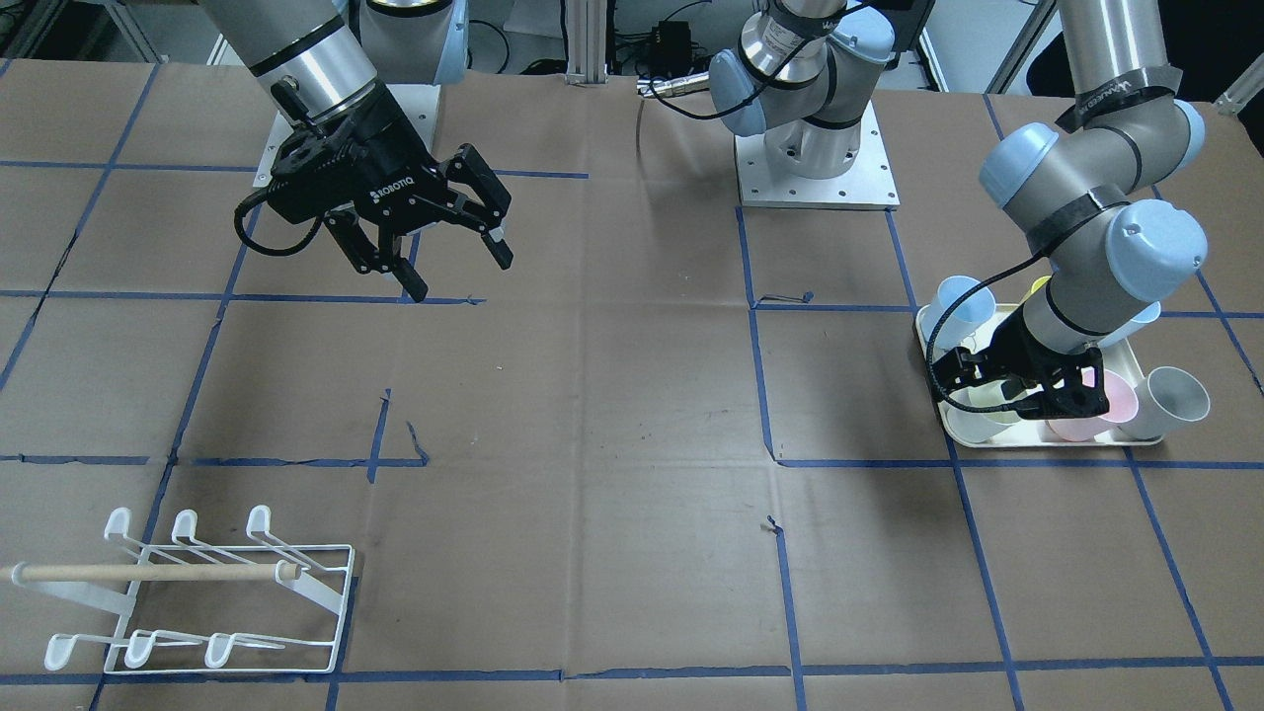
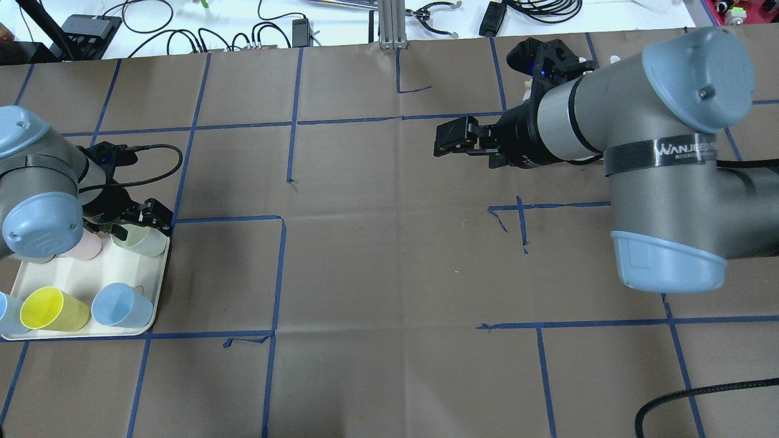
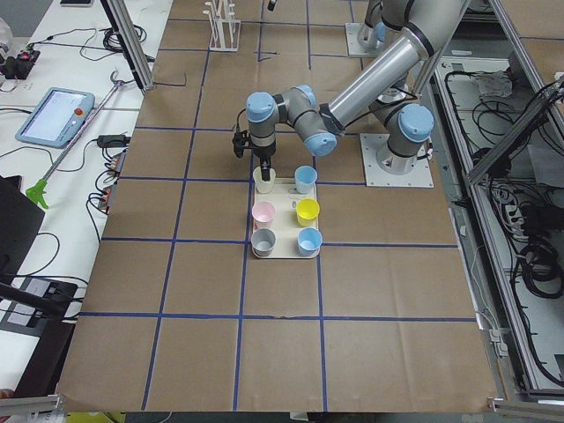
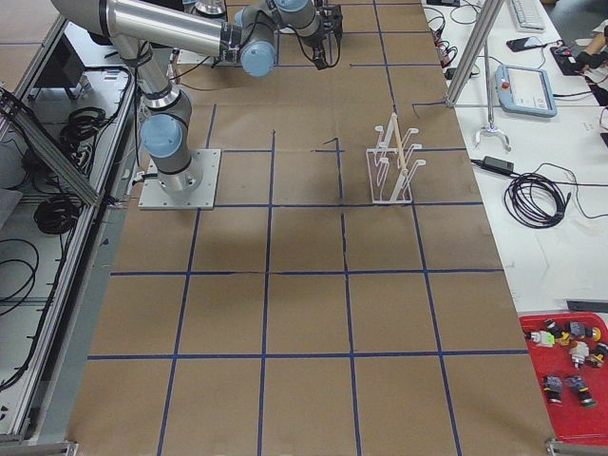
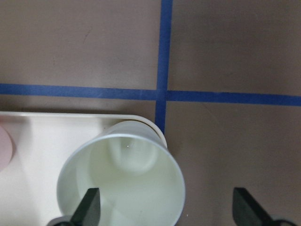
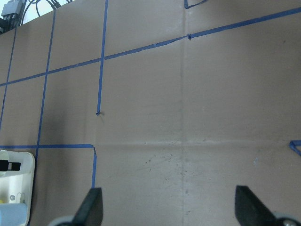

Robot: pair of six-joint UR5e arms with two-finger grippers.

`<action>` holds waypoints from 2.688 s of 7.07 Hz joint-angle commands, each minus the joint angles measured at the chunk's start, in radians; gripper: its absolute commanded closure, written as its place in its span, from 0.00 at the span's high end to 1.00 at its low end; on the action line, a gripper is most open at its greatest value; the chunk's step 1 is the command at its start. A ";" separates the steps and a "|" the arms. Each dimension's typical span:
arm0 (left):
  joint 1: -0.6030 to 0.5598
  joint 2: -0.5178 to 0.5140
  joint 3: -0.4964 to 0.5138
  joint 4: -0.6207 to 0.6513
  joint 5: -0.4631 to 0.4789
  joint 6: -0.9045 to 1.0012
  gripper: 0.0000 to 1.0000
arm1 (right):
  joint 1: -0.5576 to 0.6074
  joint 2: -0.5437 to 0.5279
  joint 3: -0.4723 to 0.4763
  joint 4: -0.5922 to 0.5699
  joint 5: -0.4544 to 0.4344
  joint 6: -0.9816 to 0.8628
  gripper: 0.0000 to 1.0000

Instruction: Transfer IKEA cup to right arm and place on rack

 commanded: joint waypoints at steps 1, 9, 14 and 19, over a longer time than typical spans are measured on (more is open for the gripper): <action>0.001 0.003 0.004 -0.007 0.000 0.000 0.19 | 0.001 0.000 0.020 -0.093 0.001 0.352 1.00; -0.011 0.046 0.466 -0.576 -0.008 0.000 0.00 | 0.008 0.096 0.317 -1.039 0.003 1.143 1.00; -0.109 0.026 0.559 -0.491 -0.433 0.002 0.00 | 0.008 0.110 0.347 -1.143 0.064 1.139 1.00; -0.254 0.029 0.265 0.246 -0.872 -0.001 0.00 | 0.010 0.109 0.339 -1.129 0.064 1.098 1.00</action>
